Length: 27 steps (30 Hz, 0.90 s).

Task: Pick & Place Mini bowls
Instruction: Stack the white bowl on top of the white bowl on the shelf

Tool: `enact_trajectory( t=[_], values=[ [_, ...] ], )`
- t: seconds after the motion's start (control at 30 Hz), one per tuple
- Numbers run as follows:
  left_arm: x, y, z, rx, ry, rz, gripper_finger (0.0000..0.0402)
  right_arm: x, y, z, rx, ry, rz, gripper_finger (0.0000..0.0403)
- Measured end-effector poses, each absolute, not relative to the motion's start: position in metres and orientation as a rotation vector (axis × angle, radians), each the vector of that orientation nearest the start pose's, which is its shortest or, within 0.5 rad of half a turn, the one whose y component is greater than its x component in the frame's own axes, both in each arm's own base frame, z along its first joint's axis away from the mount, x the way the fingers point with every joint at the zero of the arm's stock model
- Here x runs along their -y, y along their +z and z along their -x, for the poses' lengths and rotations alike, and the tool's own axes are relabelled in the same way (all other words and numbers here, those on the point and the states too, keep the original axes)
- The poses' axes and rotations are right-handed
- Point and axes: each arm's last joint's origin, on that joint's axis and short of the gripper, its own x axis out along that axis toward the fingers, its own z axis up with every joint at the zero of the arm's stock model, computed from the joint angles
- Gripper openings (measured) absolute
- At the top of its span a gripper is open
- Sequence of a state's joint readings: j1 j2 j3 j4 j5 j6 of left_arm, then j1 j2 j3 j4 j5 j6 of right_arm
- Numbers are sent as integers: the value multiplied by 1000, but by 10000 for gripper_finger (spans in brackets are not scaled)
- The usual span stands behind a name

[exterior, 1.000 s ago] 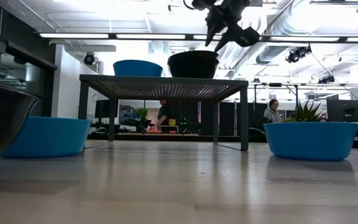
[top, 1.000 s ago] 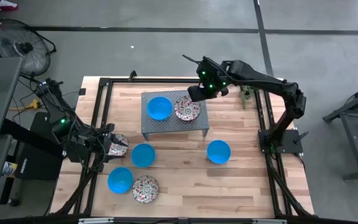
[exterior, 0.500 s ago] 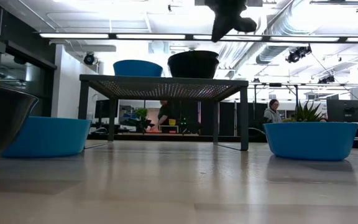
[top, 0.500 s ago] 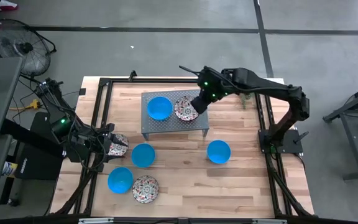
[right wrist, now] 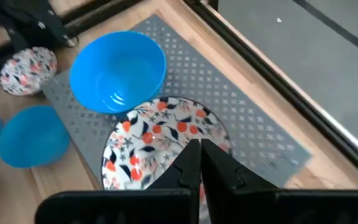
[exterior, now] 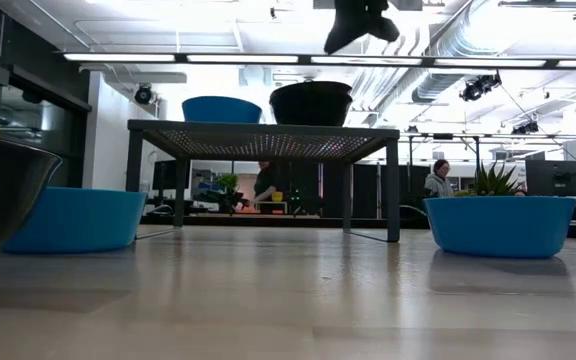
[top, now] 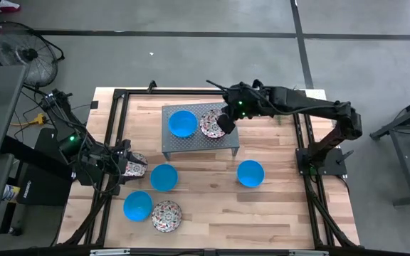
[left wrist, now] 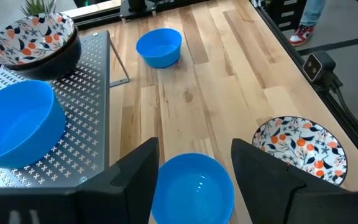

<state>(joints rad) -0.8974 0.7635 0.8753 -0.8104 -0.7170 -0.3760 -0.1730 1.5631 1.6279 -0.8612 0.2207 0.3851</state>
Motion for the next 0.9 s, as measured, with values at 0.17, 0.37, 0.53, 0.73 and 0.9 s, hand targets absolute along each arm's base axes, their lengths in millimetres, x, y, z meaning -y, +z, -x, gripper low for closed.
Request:
enact_trajectory(
  t=[0.17, 0.37, 0.53, 0.73, 0.9],
  values=[
    [94, 315, -99, -504, -75, -125, 197, 60, 353, -308, -524, -484, -381, 0],
    [93, 315, -99, -505, -74, -126, 197, 50, 327, -287, -342, -430, -357, 0],
    [93, 315, -99, -498, -61, -126, 197, 45, 304, -269, -274, -428, -351, 0],
    [92, 316, -99, -481, -27, -123, 197, 44, 279, -261, -252, -423, -362, 0],
    [92, 316, -99, -477, -12, -101, 197, 44, 265, -258, -283, -430, -365, 0]
  ],
)
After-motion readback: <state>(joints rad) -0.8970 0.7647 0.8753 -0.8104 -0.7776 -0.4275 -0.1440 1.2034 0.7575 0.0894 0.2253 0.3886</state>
